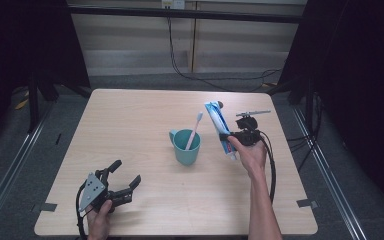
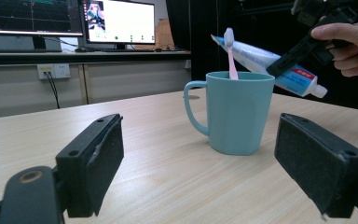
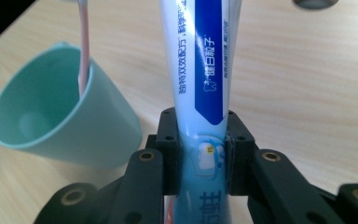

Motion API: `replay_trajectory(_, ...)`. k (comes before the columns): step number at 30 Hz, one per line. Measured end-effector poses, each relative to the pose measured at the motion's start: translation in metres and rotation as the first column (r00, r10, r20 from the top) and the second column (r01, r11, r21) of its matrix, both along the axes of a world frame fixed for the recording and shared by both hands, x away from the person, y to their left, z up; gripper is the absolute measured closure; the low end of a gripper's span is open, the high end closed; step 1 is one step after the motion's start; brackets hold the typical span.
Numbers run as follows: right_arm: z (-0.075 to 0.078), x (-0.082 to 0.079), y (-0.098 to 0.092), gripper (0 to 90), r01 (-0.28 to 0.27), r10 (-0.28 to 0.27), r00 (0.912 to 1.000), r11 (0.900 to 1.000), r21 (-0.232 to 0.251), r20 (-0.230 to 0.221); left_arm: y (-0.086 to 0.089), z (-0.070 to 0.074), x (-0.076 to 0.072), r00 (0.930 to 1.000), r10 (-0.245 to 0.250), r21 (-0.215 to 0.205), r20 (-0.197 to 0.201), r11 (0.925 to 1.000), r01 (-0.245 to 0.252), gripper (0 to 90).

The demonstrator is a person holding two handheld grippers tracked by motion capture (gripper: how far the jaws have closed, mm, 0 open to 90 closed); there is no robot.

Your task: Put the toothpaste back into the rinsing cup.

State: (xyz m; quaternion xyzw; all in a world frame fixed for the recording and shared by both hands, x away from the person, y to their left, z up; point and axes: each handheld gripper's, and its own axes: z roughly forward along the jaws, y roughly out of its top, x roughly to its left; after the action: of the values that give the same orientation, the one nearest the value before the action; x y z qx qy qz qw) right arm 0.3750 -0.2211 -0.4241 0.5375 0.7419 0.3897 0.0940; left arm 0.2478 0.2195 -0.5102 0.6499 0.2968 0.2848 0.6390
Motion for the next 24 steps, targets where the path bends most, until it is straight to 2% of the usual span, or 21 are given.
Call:
replay_trajectory(5, 0.003, -0.002, -0.002, 72.7, 0.028, -0.028, 0.9985, 0.999, 0.019, 0.046, 0.0, 0.0, 0.0, 1.0, -0.002, 0.002, 0.001, 1.0, 0.002, 15.6)
replay_trajectory(9, 0.004, -0.005, -0.003, 72.6, 0.025, -0.031, 0.9938, 0.998, 0.051, 0.107, 0.0, 0.0, 0.0, 1.0, 0.004, 0.004, 0.003, 1.0, -0.004, 15.6)
replay_trajectory(11, 0.006, -0.006, -0.001, 72.6, 0.016, -0.022, 0.9909, 0.999, 0.043, 0.133, 0.0, 0.0, 0.0, 1.0, 0.003, 0.003, 0.003, 1.0, -0.003, 15.6)
replay_trajectory(13, 0.008, -0.006, -0.001, 72.6, 0.013, -0.021, 0.9899, 0.998, 0.055, 0.14, 0.0, 0.0, 0.0, 1.0, 0.003, 0.004, 0.003, 1.0, -0.004, 15.6)
replay_trajectory(19, 0.012, -0.009, 0.0, 72.6, 0.007, -0.024, 0.9781, 0.997, 0.083, 0.207, 0.0, 0.0, 0.0, 1.0, 0.003, 0.004, 0.003, 1.0, -0.003, 15.6)
replay_trajectory(21, 0.013, -0.009, -0.001, 72.5, -0.001, -0.021, 0.9779, 0.994, 0.108, 0.208, 0.0, 0.0, 0.0, 1.0, 0.003, 0.004, 0.003, 1.0, -0.003, 15.7)
replay_trajectory(24, 0.015, -0.01, -0.001, 72.5, 0.004, -0.031, 0.9729, 0.993, 0.118, 0.229, 0.0, 0.0, 0.0, 1.0, 0.003, 0.004, 0.003, 1.0, -0.003, 15.6)
